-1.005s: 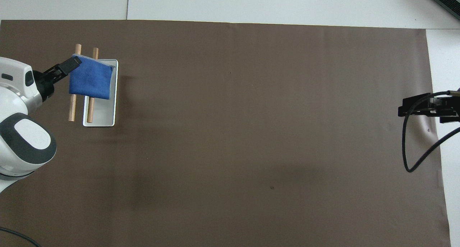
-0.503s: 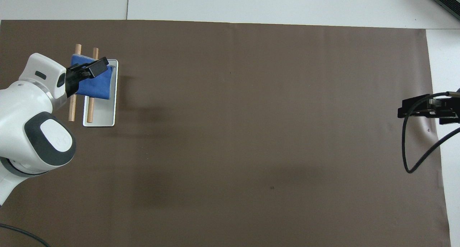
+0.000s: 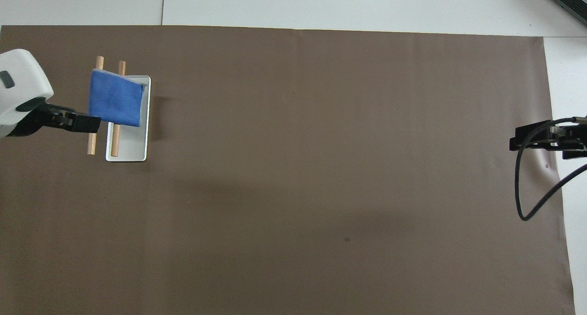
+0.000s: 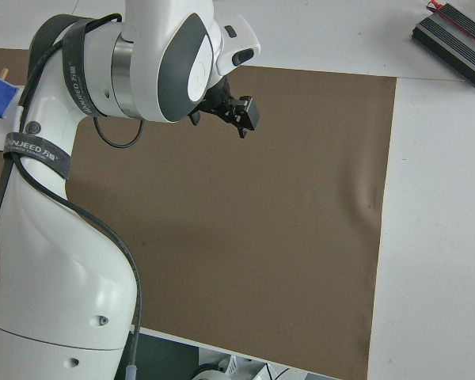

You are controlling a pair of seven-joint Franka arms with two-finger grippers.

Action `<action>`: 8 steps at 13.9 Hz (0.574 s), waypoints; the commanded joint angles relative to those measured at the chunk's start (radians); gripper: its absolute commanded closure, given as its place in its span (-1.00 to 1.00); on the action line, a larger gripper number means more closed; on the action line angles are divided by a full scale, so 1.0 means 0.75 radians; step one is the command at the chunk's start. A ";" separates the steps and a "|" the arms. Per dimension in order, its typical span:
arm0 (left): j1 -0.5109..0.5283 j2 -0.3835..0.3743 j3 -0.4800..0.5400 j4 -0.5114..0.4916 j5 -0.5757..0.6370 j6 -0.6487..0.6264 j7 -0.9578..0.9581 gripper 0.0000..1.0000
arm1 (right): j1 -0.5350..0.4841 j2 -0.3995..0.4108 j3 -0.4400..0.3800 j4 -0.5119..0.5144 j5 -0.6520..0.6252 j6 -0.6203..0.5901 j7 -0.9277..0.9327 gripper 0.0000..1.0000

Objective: Right arm passes towel to left arm to hang

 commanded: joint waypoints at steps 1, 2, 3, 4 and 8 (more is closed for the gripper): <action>0.086 0.006 -0.009 0.185 0.029 -0.279 0.026 -1.00 | -0.014 -0.034 0.008 -0.042 -0.015 0.001 0.012 -1.00; 0.099 0.040 -0.009 0.264 0.029 -0.351 0.028 -1.00 | -0.014 -0.034 0.004 -0.042 -0.015 0.003 0.010 -1.00; 0.101 0.059 -0.009 0.310 0.025 -0.386 0.028 -1.00 | -0.014 -0.034 0.004 -0.042 -0.013 0.001 0.010 -1.00; 0.101 0.061 -0.009 0.324 0.021 -0.405 0.028 -1.00 | -0.014 -0.034 0.004 -0.042 -0.013 -0.001 0.012 -1.00; 0.099 0.116 -0.012 0.408 -0.002 -0.456 0.028 -1.00 | -0.012 -0.034 0.004 -0.042 -0.013 0.007 0.014 -1.00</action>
